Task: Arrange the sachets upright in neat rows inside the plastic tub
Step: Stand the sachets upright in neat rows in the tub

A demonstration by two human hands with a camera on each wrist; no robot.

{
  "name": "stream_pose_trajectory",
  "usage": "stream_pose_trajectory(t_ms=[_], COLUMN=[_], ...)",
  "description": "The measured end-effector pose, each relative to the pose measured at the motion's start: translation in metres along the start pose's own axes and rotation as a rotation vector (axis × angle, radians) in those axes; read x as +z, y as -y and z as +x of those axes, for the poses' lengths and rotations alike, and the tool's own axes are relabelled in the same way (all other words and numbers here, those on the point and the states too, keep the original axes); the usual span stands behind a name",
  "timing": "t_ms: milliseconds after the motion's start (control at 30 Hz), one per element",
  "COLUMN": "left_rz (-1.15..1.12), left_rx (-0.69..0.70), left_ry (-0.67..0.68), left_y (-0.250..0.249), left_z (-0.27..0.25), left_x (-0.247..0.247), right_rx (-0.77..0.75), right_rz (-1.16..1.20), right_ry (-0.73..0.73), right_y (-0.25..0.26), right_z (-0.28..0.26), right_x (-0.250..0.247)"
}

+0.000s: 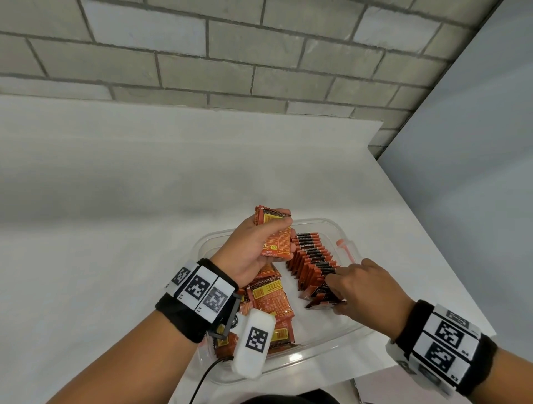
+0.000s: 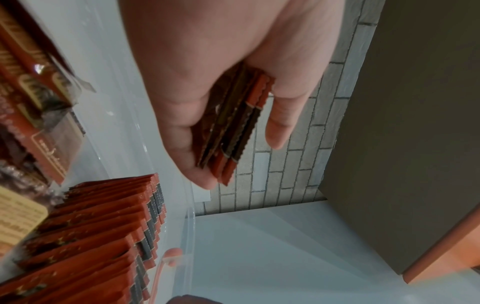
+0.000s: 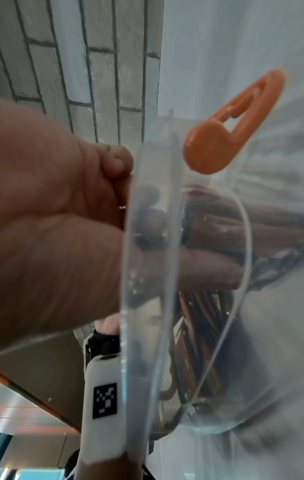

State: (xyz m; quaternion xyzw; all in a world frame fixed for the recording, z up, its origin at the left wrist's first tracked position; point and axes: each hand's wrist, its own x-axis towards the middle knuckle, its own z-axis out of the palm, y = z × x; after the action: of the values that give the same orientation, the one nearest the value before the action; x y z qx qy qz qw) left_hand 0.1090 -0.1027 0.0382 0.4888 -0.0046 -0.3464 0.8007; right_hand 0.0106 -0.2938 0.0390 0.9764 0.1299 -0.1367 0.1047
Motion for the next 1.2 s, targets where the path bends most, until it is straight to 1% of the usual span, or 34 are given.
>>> stream_pose_trajectory(t_ms=[67,200,267,400,500,567,633,733,767,833,900,967,1033,1100,1167,1200], left_rz=[0.001,-0.004,-0.008,-0.021,-0.072,-0.110,-0.099,-0.022,0.009,0.047,0.043,0.006,-0.021,-0.081,-0.163,-0.194], left_rx=[-0.003,-0.008,-0.009,-0.012,-0.041,-0.068,-0.079,-0.055,-0.051,-0.050,-0.060,-0.069,-0.061,-0.051,-0.041,-0.038], left_ry=[0.000,-0.007,-0.003,-0.002,-0.004,0.014,0.045,0.093,0.107,0.135,0.165,0.168,0.134,0.062,0.018,0.019], left_y=[0.000,0.001,0.001,0.001,0.001,0.001,0.000,0.001,0.002,0.003,0.003,0.002,0.000,-0.001,-0.003,-0.003], left_z=[0.000,0.001,0.001,0.001,0.002,0.001,0.000,-0.002,-0.003,-0.005,-0.007,-0.008,-0.008,-0.006,-0.005,-0.005], left_x=[0.000,0.000,0.000,0.000,0.000,-0.001,-0.001,0.001,0.001,0.001,0.000,-0.001,-0.003,-0.007,-0.012,-0.013], right_rx=[0.013,0.055,0.069,-0.007,-0.020,0.020,0.048,0.127,0.166,0.192,0.165,0.141,0.147,0.142,0.074,0.032], right_rz=[0.044,0.057,0.032,-0.045,-0.019,0.125,0.343,0.720,0.825,0.964,1.004,1.028,1.053,1.035,0.907,0.835], right_ry=[0.049,-0.007,0.005,-0.045,-0.062,-0.118,-0.166,-0.356,-0.369,-0.321,-0.269,-0.283,-0.387,-0.549,-0.681,-0.694], right_y=[0.001,0.001,0.000,-0.002,-0.002,-0.003,-0.006,-0.008,-0.006,-0.003,-0.002,-0.001,-0.001,0.000,0.004,0.006], right_z=[0.000,-0.001,0.000,-0.002,-0.004,-0.007,-0.007,0.006,0.011,0.020,0.027,0.032,0.035,0.033,0.028,0.027], right_x=[-0.003,-0.004,-0.005,-0.004,-0.003,-0.012,-0.026,-0.046,-0.051,-0.057,-0.059,-0.057,-0.058,-0.061,-0.062,-0.060])
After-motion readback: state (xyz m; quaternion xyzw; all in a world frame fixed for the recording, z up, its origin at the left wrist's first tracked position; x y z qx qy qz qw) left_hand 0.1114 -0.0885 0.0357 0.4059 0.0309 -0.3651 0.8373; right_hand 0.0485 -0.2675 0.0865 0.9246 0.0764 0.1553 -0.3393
